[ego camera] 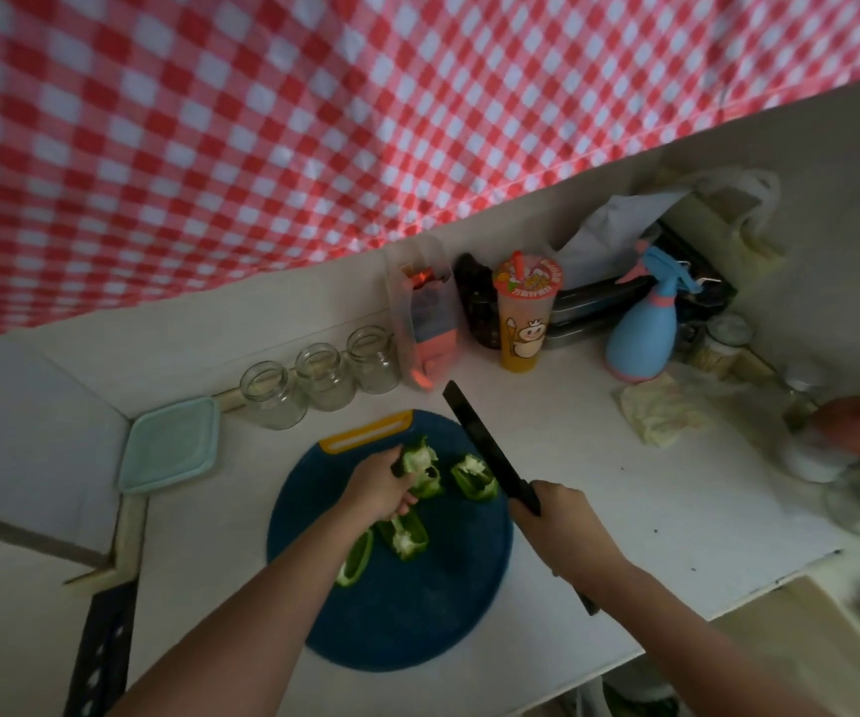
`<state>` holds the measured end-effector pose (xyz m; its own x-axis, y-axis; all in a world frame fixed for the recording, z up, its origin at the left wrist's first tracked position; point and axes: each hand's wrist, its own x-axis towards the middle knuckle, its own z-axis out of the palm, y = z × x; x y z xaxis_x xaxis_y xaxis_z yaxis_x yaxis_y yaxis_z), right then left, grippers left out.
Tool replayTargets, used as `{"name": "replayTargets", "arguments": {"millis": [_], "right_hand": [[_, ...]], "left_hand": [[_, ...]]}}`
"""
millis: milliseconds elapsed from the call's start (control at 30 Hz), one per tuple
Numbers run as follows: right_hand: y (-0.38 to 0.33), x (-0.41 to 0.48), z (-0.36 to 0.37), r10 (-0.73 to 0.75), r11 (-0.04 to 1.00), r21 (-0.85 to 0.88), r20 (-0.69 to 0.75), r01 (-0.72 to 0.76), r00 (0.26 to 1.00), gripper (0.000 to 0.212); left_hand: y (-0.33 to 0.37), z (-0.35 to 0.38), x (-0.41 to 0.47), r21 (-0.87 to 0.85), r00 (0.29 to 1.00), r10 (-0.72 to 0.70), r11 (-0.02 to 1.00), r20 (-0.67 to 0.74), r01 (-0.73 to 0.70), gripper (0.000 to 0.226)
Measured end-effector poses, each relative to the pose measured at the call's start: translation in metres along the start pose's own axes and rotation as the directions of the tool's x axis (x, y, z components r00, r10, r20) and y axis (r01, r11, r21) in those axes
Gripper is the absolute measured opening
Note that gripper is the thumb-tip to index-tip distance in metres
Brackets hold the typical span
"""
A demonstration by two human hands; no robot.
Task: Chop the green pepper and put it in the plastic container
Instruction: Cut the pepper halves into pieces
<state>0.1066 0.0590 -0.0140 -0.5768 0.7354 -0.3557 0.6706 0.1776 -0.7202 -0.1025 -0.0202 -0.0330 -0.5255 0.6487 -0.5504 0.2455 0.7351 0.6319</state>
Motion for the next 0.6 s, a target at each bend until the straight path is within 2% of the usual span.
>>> {"name": "replayTargets", "arguments": {"millis": [100,267,300,367,467,533,600], "right_hand": [[0.006,-0.003,0.0,-0.023,1.0,-0.014,0.013,0.023,1.0,0.032],[0.009,-0.011,0.002,-0.141,0.987,-0.073,0.055,0.145,0.988,0.045],[0.01,-0.013,0.002,-0.161,0.983,-0.077,0.045,0.164,0.986,0.048],[0.012,-0.014,0.001,-0.203,0.972,-0.117,0.009,0.203,0.979,0.048],[0.018,-0.012,0.001,-0.28,0.939,-0.218,-0.039,0.265,0.959,0.042],[0.026,-0.011,0.003,-0.309,0.906,-0.319,-0.051,0.278,0.95,0.038],[0.038,-0.013,0.006,-0.35,0.852,-0.434,-0.054,0.294,0.935,0.037]], "left_hand": [[-0.01,-0.008,0.005,0.104,0.992,0.088,0.991,-0.087,-0.078,0.067],[-0.034,-0.033,-0.004,0.208,0.98,0.119,0.974,-0.157,-0.085,0.057],[-0.04,-0.038,-0.011,0.215,0.982,0.129,0.972,-0.138,-0.098,0.061],[-0.054,-0.047,-0.023,0.242,0.991,0.13,0.963,-0.04,-0.117,0.083],[-0.08,-0.057,-0.039,0.424,0.988,0.061,0.898,0.139,-0.115,0.113],[-0.096,-0.059,-0.043,0.471,0.983,0.055,0.872,0.175,-0.133,0.117],[-0.103,-0.055,-0.046,0.472,0.981,0.113,0.864,0.158,-0.176,0.112]]}}
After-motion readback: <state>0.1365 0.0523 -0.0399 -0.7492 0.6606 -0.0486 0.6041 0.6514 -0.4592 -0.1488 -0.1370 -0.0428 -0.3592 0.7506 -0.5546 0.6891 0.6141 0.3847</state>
